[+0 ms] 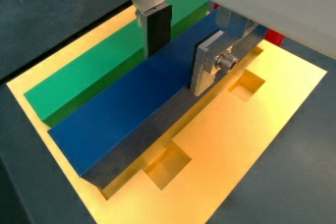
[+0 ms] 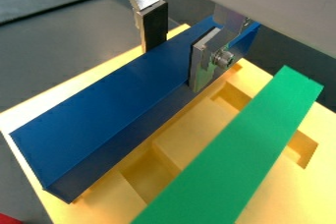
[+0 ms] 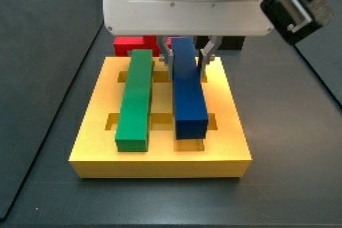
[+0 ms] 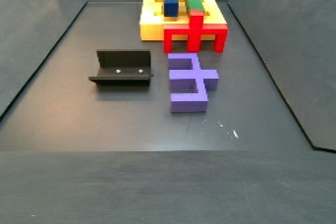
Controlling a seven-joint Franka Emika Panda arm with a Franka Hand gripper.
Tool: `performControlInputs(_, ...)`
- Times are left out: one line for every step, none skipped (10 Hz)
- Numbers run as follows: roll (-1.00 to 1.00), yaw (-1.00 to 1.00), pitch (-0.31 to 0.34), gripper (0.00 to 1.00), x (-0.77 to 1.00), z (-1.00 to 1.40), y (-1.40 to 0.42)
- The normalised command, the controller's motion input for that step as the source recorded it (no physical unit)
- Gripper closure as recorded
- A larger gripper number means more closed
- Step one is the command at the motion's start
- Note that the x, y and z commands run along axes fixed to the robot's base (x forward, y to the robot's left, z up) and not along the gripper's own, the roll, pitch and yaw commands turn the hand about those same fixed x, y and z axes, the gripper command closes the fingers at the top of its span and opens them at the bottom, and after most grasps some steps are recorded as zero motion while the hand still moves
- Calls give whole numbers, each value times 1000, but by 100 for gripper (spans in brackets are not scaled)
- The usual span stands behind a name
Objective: Pick up the blue object. Move up. Move to above the board. Insert the blue object.
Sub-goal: Insert the blue object.
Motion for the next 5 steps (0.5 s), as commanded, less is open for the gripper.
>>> performControlInputs(190,34,0,100,0,-340,-106)
performControlInputs(211,37,0,100,0,-331,-109)
performControlInputs(227,69,0,100,3,-300,-97)
performControlInputs(233,109,0,100,37,-249,-43)
performControlInputs(181,49,0,100,49,-257,-129)
